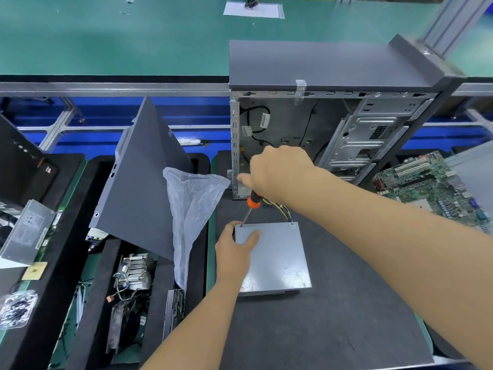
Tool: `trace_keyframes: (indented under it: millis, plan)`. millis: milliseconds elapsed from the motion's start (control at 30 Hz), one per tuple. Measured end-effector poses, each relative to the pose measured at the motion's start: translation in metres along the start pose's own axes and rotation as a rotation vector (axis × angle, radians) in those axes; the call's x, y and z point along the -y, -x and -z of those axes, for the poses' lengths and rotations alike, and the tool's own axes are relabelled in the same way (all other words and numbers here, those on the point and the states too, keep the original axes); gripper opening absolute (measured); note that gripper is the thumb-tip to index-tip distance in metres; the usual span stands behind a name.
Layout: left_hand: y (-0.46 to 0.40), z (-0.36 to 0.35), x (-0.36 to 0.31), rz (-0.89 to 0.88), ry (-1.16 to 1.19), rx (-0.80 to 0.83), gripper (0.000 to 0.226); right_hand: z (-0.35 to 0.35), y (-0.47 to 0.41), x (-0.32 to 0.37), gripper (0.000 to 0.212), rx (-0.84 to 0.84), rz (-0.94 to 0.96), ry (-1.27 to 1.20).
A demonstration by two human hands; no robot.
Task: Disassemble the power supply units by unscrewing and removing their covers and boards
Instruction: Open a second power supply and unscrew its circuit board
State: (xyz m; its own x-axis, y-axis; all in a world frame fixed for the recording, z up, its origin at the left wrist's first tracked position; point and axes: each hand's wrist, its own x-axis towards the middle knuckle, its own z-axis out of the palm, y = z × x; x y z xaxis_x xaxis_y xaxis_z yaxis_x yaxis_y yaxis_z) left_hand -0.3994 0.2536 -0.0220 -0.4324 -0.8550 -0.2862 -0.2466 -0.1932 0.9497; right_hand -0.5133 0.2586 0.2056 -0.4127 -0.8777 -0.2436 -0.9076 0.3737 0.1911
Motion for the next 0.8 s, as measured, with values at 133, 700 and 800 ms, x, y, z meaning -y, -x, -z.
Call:
trace_keyframes:
  millis: [133,700,800]
  plan:
    - [0.000,0.000,0.001,-0.017,0.008,0.000,0.030,-0.003,-0.001,-0.003,0.025,-0.021,0.080,-0.110]
    - [0.000,0.001,0.001,0.003,0.015,0.011,0.031,0.004,0.000,0.014,0.033,-0.073,0.134,0.182]
    - [0.000,0.000,0.001,0.016,0.022,0.007,0.033,0.002,-0.006,0.011,0.022,-0.079,0.067,0.029]
